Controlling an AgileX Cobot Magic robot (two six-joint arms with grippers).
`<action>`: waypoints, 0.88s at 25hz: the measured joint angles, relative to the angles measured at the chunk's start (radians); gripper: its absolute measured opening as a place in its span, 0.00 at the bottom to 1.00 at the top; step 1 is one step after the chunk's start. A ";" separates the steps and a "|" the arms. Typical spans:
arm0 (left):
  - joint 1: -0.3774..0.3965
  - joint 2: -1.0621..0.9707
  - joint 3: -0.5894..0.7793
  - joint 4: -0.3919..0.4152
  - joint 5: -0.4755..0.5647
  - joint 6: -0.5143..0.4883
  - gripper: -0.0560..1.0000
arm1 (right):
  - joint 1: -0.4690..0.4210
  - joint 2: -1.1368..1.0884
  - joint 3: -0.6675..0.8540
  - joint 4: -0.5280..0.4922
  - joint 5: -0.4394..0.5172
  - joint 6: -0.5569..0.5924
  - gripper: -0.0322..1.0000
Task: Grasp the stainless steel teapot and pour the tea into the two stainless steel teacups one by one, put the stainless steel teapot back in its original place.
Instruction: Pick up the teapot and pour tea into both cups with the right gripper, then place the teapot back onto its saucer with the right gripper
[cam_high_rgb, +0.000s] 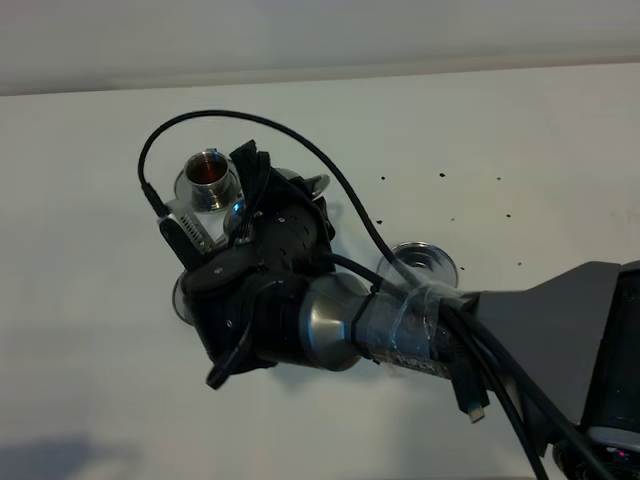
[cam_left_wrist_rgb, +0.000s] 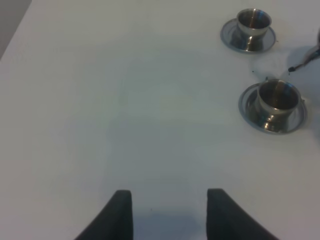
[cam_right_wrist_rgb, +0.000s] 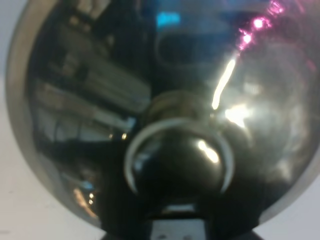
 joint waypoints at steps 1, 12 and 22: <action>0.000 0.000 0.000 0.000 0.000 0.000 0.42 | 0.000 0.000 -0.011 0.035 0.010 0.006 0.20; 0.000 0.000 0.000 0.000 0.000 0.000 0.42 | -0.041 -0.079 -0.176 0.626 0.112 -0.012 0.20; 0.000 0.000 0.000 0.000 0.000 0.000 0.42 | -0.243 -0.245 -0.118 1.019 0.129 -0.100 0.20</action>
